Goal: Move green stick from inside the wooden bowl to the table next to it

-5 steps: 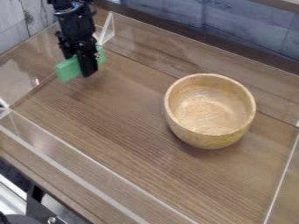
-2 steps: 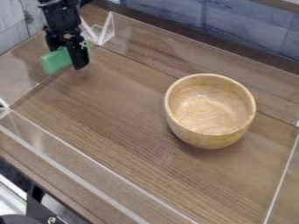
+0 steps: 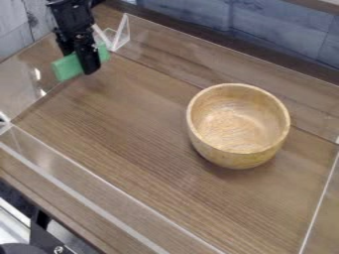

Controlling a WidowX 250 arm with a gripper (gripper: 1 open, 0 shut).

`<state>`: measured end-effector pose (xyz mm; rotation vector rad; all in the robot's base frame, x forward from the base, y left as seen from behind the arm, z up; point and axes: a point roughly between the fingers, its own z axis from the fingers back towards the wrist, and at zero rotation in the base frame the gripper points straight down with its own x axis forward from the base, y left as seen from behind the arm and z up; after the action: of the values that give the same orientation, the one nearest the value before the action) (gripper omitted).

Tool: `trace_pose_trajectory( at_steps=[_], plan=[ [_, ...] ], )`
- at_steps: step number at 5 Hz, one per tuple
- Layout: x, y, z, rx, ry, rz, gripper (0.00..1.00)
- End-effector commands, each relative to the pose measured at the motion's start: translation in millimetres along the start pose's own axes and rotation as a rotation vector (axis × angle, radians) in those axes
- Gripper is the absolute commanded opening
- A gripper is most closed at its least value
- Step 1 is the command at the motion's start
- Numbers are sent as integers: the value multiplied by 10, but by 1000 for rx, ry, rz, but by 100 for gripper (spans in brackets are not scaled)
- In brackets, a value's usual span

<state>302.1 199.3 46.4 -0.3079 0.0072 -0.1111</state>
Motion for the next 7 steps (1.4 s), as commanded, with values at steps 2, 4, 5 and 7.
trace_pose_trajectory(
  at_steps=[2,4,5,7],
  plan=[
    [84,-44,53,0,-37,8,100],
    [61,-164,-74,-41,-20,-24,100],
    [6,-230,-77,-54,-24,-24,100],
    [135,-187,-82,-61,-39,1,100]
  ],
)
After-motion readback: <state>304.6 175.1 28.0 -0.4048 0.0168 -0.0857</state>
